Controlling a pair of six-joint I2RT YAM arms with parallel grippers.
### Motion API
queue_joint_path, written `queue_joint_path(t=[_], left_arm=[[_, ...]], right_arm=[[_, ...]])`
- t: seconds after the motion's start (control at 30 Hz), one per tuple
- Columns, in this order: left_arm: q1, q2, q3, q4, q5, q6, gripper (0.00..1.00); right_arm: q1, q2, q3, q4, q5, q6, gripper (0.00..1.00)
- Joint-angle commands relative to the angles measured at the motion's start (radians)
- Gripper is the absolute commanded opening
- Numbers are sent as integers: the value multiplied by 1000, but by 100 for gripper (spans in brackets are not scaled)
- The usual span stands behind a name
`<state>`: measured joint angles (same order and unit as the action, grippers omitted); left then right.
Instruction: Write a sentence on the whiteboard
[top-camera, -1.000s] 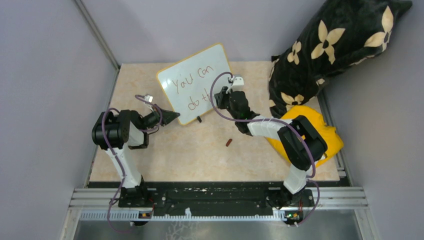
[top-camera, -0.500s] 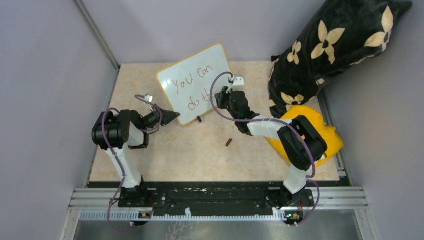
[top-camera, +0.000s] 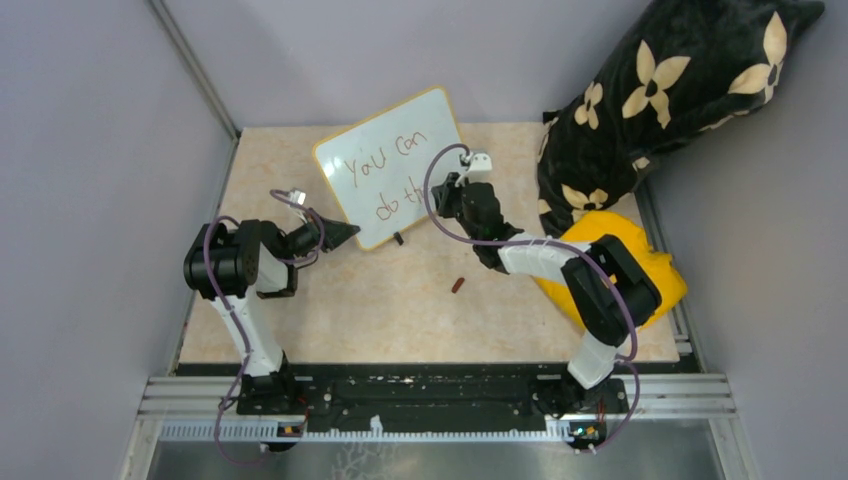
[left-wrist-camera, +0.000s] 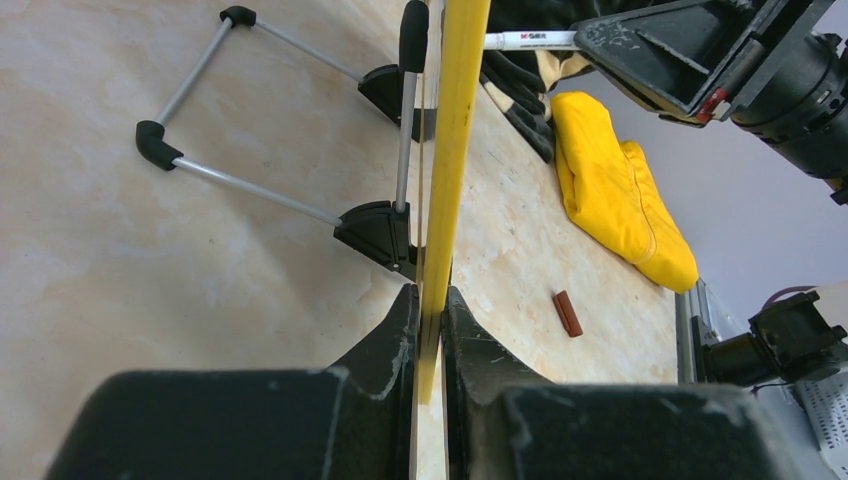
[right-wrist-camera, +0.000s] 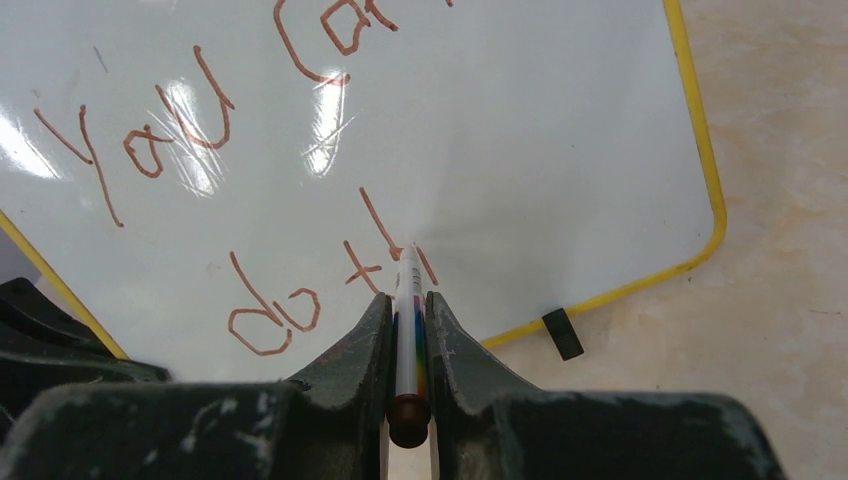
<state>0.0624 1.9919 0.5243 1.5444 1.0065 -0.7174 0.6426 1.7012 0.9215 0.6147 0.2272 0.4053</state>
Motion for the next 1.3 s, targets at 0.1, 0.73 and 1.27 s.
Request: queue_joint_path(t=[0.1, 0.73, 1.27], left_arm=[[-7, 11, 11, 36, 21, -16, 0], [-7, 12, 13, 33, 25, -15, 0], [-7, 11, 13, 29, 25, -13, 0]], right_arm=[[-12, -68, 22, 45, 6, 0, 0], [-22, -8, 88, 46, 33, 9, 0], [-37, 43, 109, 33, 23, 20, 0]])
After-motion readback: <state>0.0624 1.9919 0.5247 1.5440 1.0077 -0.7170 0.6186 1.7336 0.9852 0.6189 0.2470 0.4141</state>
